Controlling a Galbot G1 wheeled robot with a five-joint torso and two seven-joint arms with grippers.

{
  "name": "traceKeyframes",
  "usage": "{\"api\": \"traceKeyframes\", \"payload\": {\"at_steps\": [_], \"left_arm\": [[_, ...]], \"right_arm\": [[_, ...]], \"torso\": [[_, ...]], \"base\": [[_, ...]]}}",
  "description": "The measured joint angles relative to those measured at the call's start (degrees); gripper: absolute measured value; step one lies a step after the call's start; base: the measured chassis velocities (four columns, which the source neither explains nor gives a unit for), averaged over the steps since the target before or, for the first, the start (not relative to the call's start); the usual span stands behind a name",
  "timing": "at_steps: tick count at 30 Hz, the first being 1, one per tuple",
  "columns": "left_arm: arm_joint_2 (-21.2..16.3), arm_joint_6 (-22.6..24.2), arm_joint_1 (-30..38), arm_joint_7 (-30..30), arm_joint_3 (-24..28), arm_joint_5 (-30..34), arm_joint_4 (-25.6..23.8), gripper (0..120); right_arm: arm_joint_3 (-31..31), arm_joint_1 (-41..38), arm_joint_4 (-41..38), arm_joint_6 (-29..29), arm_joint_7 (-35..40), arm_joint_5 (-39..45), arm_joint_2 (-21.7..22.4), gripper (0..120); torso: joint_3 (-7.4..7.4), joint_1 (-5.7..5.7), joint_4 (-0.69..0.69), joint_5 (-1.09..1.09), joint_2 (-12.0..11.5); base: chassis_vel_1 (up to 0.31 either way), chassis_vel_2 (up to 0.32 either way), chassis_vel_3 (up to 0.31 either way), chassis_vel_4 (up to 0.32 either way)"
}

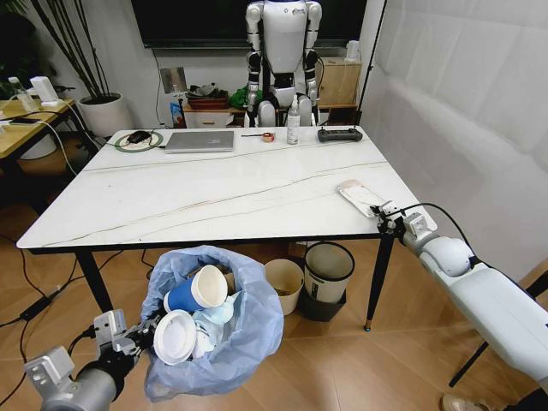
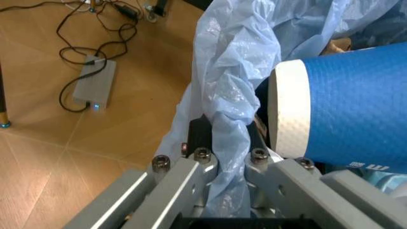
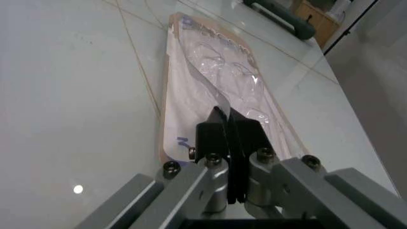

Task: Pick up the trash bin and place the trash from the table into it.

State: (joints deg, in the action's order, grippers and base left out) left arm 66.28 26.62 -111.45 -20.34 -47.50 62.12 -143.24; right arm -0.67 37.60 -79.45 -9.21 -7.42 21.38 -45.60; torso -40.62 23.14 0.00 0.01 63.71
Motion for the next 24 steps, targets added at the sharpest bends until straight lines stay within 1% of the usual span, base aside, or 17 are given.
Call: {"api": "traceKeyframes", "payload": {"at_steps": [5, 10, 12, 14, 18, 19, 22, 24], "left_arm": [[0.0, 0.0, 0.0, 0.0, 0.0, 0.0, 0.0, 0], [0.0, 0.0, -0.1, 0.0, 0.2, -0.1, 0.0, 0], [0.0, 0.0, -0.1, 0.0, 0.2, -0.1, 0.0, 0], [0.0, 0.0, -0.2, 0.0, 0.2, -0.1, 0.0, 0], [0.1, 0.0, -0.3, 0.0, 0.4, -0.1, 0.0, 0], [0.1, 0.0, -0.3, 0.0, 0.4, -0.1, 0.0, 0], [-0.1, 0.0, -0.3, 0.0, 0.5, -0.1, 0.0, 0], [-0.2, 0.0, -0.3, 0.0, 0.5, -0.1, 0.0, 0]], "right_arm": [[-0.8, 0.6, -3.4, -0.2, -0.5, 4.1, 0.8, 0], [-1.1, 0.6, -8.8, -1.1, -1.5, 9.3, 2.0, 0], [-1.1, 0.6, -9.6, -1.2, -1.7, 9.9, 2.1, 0], [-1.2, 1.0, -12.1, -1.5, -2.0, 12.1, 2.5, 0], [-1.8, 1.9, -18.1, -1.8, -2.4, 16.5, 4.4, 0], [-1.8, 1.9, -18.1, -1.8, -2.4, 16.5, 4.4, 0], [-2.8, 3.5, -27.7, -2.6, -2.2, 24.4, 8.0, 0], [-2.8, 4.5, -34.0, -3.2, -1.4, 29.3, 9.7, 0]], "torso": [[0.00, 0.00, 0.01, -0.01, 0.0], [0.00, 0.00, 0.00, -0.02, 0.0], [0.00, 0.00, 0.00, -0.03, 0.0], [0.00, 0.00, 0.00, 0.01, 0.0], [0.00, 0.00, -0.01, -0.01, 0.0], [0.00, 0.00, -0.01, -0.01, 0.0], [0.01, 0.00, 0.01, -0.04, 0.0], [0.00, 0.01, 0.01, -0.02, 0.0]], "base": [[0.000, 0.000, 0.000, 0.000], [0.000, 0.000, 0.000, 0.000], [0.000, 0.000, 0.000, 0.000], [0.000, 0.000, 0.000, 0.000], [0.000, 0.000, 0.000, 0.000], [0.000, 0.000, 0.000, 0.000], [0.000, 0.000, 0.000, 0.000], [0.000, 0.000, 0.000, 0.000]]}}
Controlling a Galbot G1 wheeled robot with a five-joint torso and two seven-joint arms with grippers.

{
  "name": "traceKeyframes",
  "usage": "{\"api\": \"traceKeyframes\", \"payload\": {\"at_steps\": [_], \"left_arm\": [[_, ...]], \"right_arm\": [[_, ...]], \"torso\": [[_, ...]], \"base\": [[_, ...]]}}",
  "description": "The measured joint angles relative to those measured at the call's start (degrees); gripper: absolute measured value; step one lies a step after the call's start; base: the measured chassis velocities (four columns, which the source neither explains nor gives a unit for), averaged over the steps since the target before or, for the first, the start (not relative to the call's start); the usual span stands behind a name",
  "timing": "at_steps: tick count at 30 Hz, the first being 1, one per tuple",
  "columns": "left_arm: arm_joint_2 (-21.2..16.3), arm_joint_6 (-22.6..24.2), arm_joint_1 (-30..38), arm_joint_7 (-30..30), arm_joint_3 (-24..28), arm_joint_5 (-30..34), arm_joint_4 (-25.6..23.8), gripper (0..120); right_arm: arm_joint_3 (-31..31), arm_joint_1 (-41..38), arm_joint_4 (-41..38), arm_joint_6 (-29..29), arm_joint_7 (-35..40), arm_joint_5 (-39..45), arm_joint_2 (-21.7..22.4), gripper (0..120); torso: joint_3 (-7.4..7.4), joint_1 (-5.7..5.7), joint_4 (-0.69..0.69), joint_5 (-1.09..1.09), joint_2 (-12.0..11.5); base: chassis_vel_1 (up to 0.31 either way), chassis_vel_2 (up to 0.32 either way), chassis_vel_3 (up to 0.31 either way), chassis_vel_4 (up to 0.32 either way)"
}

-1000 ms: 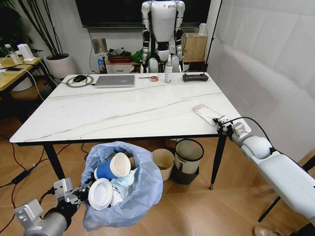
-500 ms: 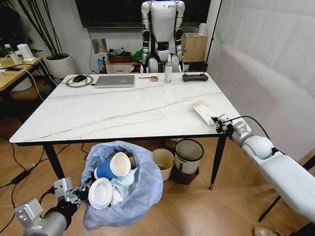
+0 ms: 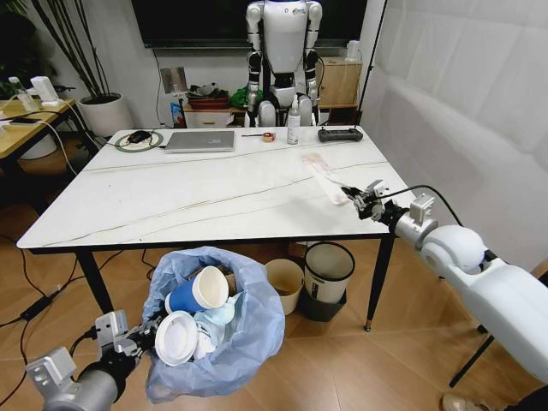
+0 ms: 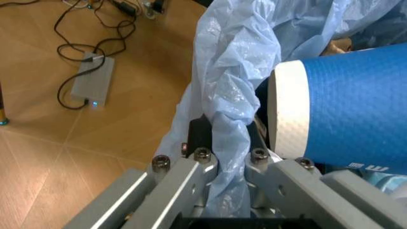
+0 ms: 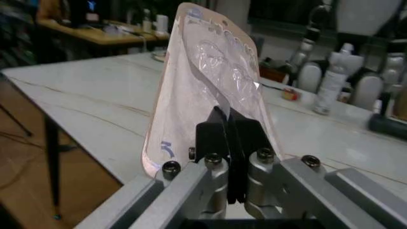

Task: Pick up the trash bin and place the trash from the table into it.

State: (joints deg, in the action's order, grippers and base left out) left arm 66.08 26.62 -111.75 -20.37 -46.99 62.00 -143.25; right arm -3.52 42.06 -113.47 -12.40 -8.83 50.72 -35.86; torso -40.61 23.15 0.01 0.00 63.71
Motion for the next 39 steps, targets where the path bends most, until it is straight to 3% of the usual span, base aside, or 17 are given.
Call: {"api": "traceKeyframes", "payload": {"at_steps": [3, 4, 8, 14, 23, 39], "left_arm": [[0.0, 0.0, 0.0, 0.0, 0.0, 0.1, 0.0, 0], [-0.1, 0.0, -0.1, 0.0, -0.1, 0.2, 0.0, 0], [-0.2, 0.0, -0.3, 0.0, -0.2, 0.2, 0.0, 0], [-0.3, 0.0, -0.7, 0.0, -0.9, 0.2, 0.0, 0], [0.2, 0.1, -0.6, -0.2, -0.9, 0.2, 0.0, 0], [1.4, 0.1, -1.2, -0.2, -1.2, -0.7, 0.0, 0]], "right_arm": [[0.1, 1.0, -4.3, -0.2, 0.9, 3.3, 0.9, 0], [1.0, 2.5, -9.5, -0.4, 2.3, 6.8, 1.5, 0], [4.3, 5.3, -18.0, -0.5, 4.9, 10.2, 1.0, 0], [6.6, 7.8, -24.0, -1.1, 6.9, 12.4, 0.4, 0], [9.1, 12.1, -27.1, -0.6, 8.2, 11.5, -0.1, 0], [15.5, 9.0, -23.0, 1.3, 10.0, 12.0, -4.1, 0]], "torso": [[0.00, 0.00, 0.00, -0.02, 0.0], [0.00, 0.00, -0.01, -0.02, 0.0], [0.00, 0.00, 0.00, 0.00, 0.0], [0.01, 0.00, -0.01, -0.01, 0.0], [0.00, 0.00, 0.00, 0.00, 0.0], [0.00, 0.00, -0.01, 0.00, 0.0]], "base": [[0.000, 0.000, 0.000, 0.000], [0.000, 0.000, 0.000, 0.000], [0.000, 0.000, 0.000, 0.000], [0.000, 0.000, 0.000, 0.000], [0.000, 0.000, 0.000, 0.000], [0.000, 0.000, 0.000, 0.000]]}}
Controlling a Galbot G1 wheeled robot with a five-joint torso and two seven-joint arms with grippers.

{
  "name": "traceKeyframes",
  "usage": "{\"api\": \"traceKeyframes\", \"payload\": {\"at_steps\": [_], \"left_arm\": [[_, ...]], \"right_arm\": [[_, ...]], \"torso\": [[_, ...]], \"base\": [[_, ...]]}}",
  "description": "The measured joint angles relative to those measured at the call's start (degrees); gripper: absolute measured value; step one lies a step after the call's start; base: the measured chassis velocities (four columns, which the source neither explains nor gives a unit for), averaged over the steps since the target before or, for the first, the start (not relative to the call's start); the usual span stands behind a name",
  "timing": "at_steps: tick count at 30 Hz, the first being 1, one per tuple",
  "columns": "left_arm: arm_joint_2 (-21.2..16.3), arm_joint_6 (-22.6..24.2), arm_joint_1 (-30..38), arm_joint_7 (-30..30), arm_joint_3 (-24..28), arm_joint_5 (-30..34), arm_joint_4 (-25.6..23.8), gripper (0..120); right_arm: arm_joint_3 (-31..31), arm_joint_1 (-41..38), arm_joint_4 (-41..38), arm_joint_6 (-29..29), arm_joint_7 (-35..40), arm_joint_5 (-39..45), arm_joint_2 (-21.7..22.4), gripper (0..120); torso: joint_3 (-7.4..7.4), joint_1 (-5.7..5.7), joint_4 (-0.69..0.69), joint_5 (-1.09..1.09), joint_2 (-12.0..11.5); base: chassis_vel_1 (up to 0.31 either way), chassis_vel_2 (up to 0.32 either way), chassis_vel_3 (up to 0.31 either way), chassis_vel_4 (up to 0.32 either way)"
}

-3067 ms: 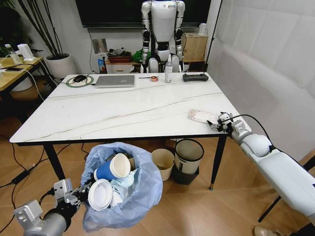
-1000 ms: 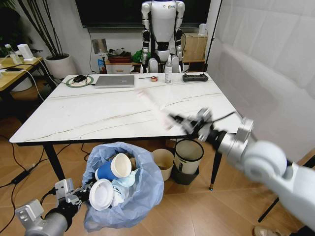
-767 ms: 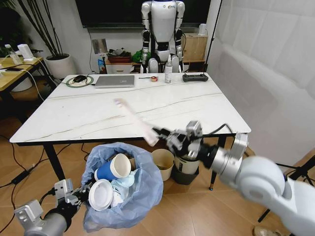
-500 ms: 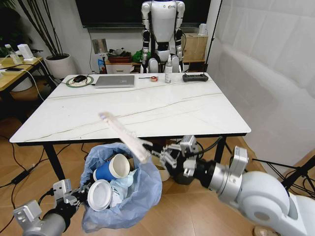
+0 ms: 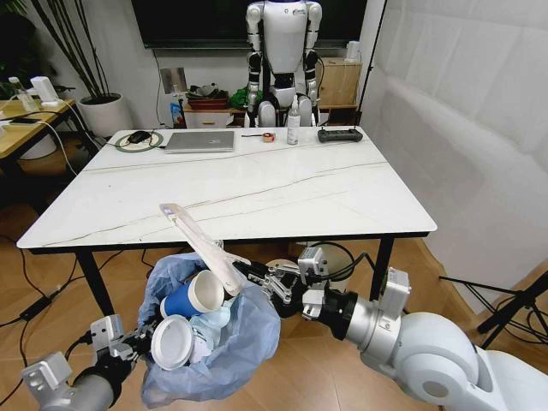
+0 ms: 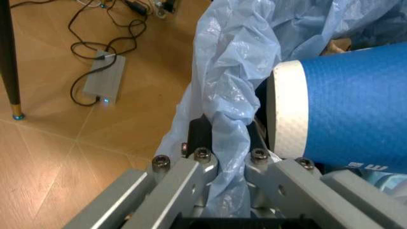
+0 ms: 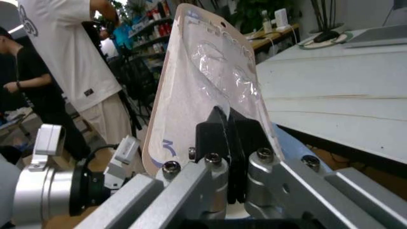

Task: Pick up the trash bin and place the trash from the table into it.

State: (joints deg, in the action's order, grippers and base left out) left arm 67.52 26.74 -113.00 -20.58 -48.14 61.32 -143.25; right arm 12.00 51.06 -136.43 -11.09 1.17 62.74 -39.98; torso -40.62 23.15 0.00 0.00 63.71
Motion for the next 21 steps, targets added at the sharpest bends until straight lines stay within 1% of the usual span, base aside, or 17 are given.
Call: {"api": "traceKeyframes", "payload": {"at_steps": [7, 11, 12, 17, 21], "left_arm": [[0.0, 0.0, 0.3, 0.4, -0.1, -0.1, 0.0, 0], [0.1, -0.1, 0.0, 0.6, -0.2, 0.0, 0.0, 0], [0.1, -0.1, 0.0, 0.6, -0.2, 0.0, 0.0, 0], [0.4, -0.2, -1.0, 0.6, -0.7, 0.0, 0.0, 0], [0.6, -0.2, -1.6, 0.4, -0.8, -0.1, 0.0, 0]], "right_arm": [[-0.5, -3.0, 0.2, 0.6, -2.2, -1.2, 1.0, 0], [3.0, -4.9, -1.2, 1.2, -5.6, -2.8, 0.1, 0], [3.0, -4.9, -1.2, 1.2, -5.6, -2.8, 0.1, 0], [7.3, -6.5, 2.4, 1.5, -8.3, -6.2, -2.1, 0], [8.6, -6.3, 3.7, 1.7, -8.3, -7.6, -3.1, 0]], "torso": [[0.00, 0.00, 0.00, 0.00, 0.0], [0.00, 0.00, 0.01, 0.00, 0.0], [0.00, 0.00, 0.01, 0.00, 0.0], [0.00, 0.00, 0.00, 0.00, 0.0], [0.00, 0.00, -0.01, 0.00, 0.0]], "base": [[0.000, 0.000, 0.000, 0.000], [0.000, 0.000, 0.000, 0.000], [0.000, 0.000, 0.000, 0.000], [0.000, 0.000, 0.000, 0.000], [0.000, 0.000, 0.000, 0.000]]}}
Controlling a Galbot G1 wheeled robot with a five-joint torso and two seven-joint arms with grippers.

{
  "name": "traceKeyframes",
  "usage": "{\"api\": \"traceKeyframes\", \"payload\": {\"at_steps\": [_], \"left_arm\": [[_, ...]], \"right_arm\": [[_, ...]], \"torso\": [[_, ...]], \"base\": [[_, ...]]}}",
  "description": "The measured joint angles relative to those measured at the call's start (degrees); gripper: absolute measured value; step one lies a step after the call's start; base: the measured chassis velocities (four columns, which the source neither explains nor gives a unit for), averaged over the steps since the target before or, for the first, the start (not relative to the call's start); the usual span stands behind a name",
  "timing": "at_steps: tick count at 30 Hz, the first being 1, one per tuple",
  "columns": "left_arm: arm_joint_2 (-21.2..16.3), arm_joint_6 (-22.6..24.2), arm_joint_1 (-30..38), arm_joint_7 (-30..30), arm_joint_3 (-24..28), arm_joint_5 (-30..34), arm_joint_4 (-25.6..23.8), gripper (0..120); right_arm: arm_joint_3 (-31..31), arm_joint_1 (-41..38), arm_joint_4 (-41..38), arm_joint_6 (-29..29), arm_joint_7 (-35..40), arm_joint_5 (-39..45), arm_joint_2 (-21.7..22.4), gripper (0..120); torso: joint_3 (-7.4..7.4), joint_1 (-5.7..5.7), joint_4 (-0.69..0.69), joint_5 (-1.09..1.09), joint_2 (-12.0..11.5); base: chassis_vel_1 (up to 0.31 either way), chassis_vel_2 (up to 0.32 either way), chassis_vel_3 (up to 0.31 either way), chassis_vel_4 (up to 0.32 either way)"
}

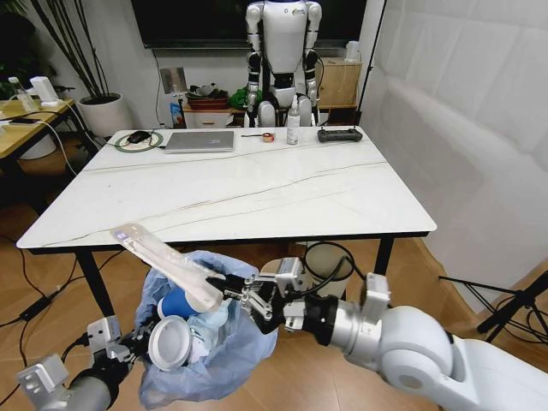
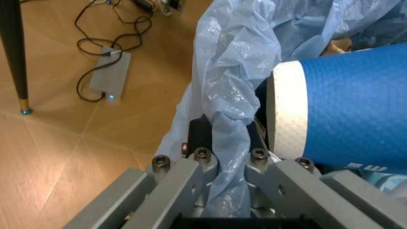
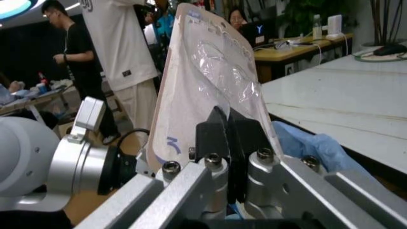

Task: Pick up the trash bin and place the trash from the table into it.

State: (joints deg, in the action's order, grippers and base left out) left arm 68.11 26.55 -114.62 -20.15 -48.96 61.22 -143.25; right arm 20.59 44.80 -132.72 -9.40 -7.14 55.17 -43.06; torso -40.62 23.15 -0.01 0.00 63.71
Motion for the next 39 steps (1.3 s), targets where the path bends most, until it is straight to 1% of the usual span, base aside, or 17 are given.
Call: {"api": "traceKeyframes", "payload": {"at_steps": [8, 13, 17, 19, 26, 30, 35, 39], "left_arm": [[0.8, 0.0, -0.9, -0.4, 0.2, -0.8, 0.0, 0], [0.7, 0.0, -0.9, -0.4, 0.1, -0.8, 0.0, 0], [0.5, 0.1, -0.7, -0.4, 0.1, -0.6, 0.0, 0], [0.3, 0.1, -0.5, -0.4, 0.0, -0.4, 0.0, 0], [0.6, 0.2, -0.5, -0.8, 0.0, 0.0, 0.0, 0], [0.8, 0.3, -0.7, -1.0, -0.4, 0.2, 0.0, 0], [0.9, 0.3, -0.9, -1.0, -0.6, 0.4, 0.0, 0], [1.2, 0.3, -0.8, -0.9, -0.8, 0.6, 0.0, 0]], "right_arm": [[0.9, 1.9, 1.5, 0.4, 0.5, -1.5, -1.4, 0], [1.0, 1.2, 2.5, 0.9, 0.5, -3.5, -1.8, 0], [1.0, -2.0, 2.8, 1.9, 1.2, -10.0, -1.5, 0], [1.4, -2.9, 2.0, 1.9, 1.1, -11.6, -1.0, 0], [3.7, -3.6, 0.2, 1.2, 1.4, -10.7, -1.2, 0], [6.5, -3.6, 1.4, 2.1, 1.6, -11.4, -3.1, 0], [6.7, -3.3, 3.1, 2.6, 1.7, -11.1, -4.0, 0], [5.7, -0.8, 3.7, 2.9, 1.6, -11.5, -4.0, 0]], "torso": [[0.00, 0.00, 0.01, 0.00, 0.0], [0.00, 0.00, 0.02, 0.00, 0.0], [0.00, 0.00, 0.01, 0.00, 0.0], [0.00, 0.00, 0.01, 0.00, 0.0], [0.00, 0.00, 0.02, -0.01, 0.0], [0.00, 0.00, 0.01, -0.01, 0.0], [0.00, 0.00, 0.01, -0.01, 0.0], [0.00, 0.00, 0.01, -0.01, 0.0]], "base": [[0.000, 0.000, 0.000, 0.000], [0.000, 0.000, 0.000, 0.000], [0.000, 0.000, 0.000, 0.000], [0.000, 0.000, 0.000, 0.000], [0.000, 0.000, 0.000, 0.000], [0.000, 0.000, 0.000, 0.000], [0.000, 0.000, 0.000, 0.000], [0.000, 0.000, 0.000, 0.000]]}}
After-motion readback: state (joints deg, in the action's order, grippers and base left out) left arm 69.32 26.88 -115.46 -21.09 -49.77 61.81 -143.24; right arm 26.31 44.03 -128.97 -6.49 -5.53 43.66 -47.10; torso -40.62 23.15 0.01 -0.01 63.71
